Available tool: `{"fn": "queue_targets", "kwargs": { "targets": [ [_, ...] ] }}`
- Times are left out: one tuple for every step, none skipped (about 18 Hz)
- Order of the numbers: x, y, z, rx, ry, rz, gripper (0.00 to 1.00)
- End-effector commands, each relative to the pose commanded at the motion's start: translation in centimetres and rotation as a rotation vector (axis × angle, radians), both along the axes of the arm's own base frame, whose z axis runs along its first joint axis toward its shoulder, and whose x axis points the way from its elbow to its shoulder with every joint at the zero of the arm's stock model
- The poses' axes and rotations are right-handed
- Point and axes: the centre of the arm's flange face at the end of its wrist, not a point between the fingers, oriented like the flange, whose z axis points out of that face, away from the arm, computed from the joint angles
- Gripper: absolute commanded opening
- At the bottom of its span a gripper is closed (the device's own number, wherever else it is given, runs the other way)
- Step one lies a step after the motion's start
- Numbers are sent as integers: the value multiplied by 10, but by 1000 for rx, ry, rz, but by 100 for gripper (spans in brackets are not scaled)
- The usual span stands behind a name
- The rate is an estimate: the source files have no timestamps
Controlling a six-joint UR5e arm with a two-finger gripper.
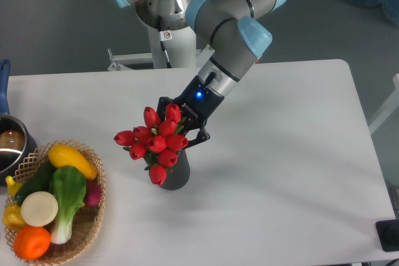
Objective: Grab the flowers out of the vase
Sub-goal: 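Lift the gripped tulips straight up out of the grey vase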
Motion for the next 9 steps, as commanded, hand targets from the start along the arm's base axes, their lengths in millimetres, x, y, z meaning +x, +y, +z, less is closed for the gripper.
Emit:
{"fn": "queue_targets", "kwargs": {
  "targets": [
    [-1,-2,4,9,-1,5,25],
    [0,-3,9,29,-11,6,25],
    [0,-5,14,52,-20,8,25],
    [-1,-8,19,68,-23,13,25],
    [-2,-12,26,81,-20,19,25],
    [-4,-17,32,92,-19,28,25],
    [-4,-20,37,107,-20,33,25],
    [-4,-24,42,126,-22,37,25],
    [-4,-26,48,142,-31,43,25]
  ]
}}
